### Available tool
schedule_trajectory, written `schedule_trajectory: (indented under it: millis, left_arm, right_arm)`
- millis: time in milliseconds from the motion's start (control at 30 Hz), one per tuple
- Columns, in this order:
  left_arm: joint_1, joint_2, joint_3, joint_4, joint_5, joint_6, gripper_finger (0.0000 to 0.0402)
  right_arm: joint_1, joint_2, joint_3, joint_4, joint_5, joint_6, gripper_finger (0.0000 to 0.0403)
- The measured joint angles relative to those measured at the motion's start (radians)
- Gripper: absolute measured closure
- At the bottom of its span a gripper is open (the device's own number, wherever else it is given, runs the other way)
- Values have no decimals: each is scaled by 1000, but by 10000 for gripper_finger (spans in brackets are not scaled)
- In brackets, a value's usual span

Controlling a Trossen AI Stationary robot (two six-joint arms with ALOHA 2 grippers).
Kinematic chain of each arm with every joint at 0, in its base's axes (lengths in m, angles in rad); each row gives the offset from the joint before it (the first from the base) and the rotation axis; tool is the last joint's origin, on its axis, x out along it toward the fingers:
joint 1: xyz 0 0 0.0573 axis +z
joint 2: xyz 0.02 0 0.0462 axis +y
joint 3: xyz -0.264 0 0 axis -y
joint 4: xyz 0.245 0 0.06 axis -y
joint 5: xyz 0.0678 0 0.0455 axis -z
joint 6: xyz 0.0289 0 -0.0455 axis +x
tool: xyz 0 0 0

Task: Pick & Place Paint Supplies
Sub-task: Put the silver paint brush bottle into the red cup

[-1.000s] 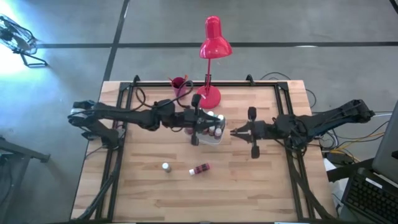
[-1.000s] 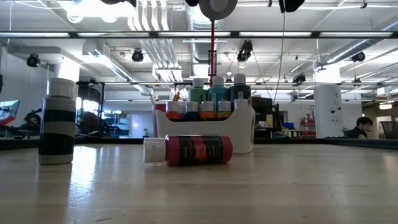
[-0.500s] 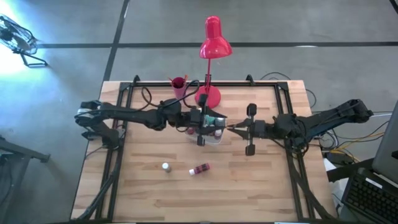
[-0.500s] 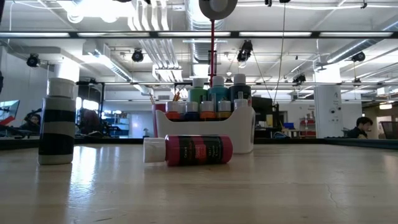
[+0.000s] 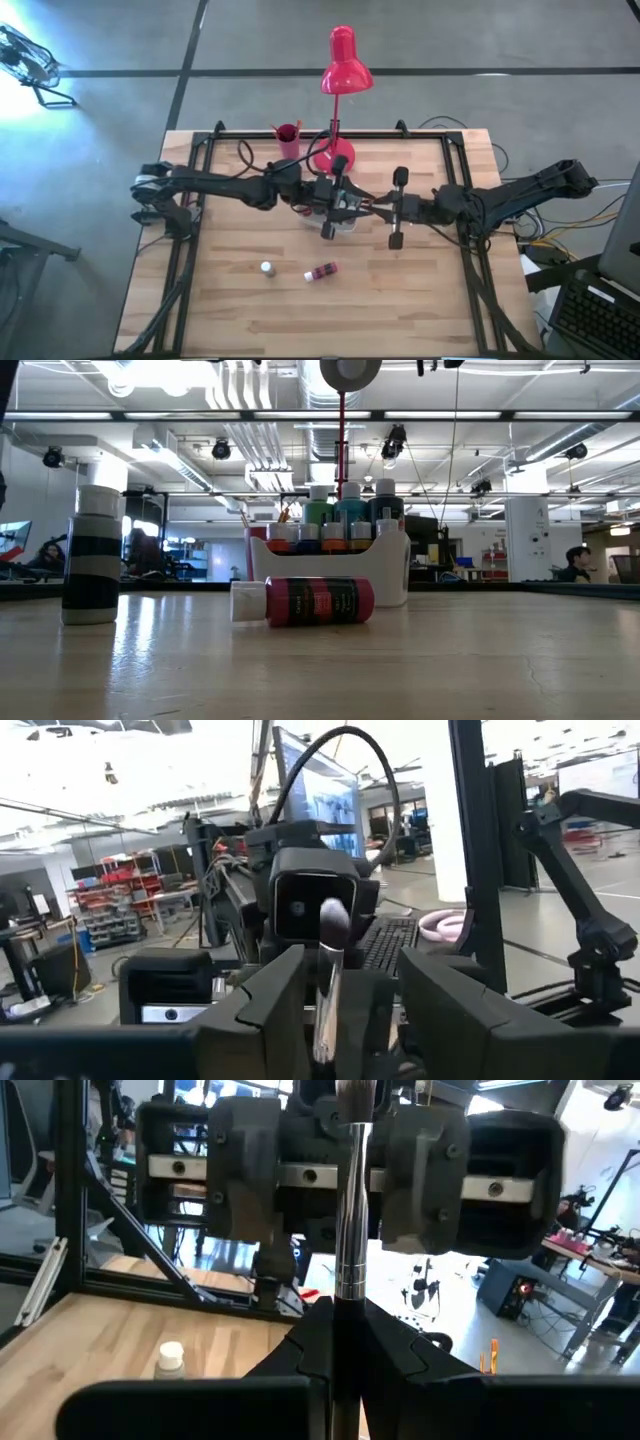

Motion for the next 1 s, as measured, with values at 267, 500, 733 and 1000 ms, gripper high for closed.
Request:
schedule_trajectory:
  millis: [267, 500, 733, 1000]
  left_arm:
    - [-1, 5, 26, 4, 2, 0, 235]
    - [-1, 5, 32, 0, -11, -1, 245]
    - [-1, 5, 32, -4, -18, -2, 289]
    - [0, 5, 32, -8, -24, 8, 382]
  right_arm:
    - [-3, 4, 0, -4, 0, 3, 385]
    - [-4, 4, -1, -4, 0, 3, 385]
    - [-9, 4, -1, -4, 0, 3, 385]
    - [-9, 4, -2, -5, 1, 2, 385]
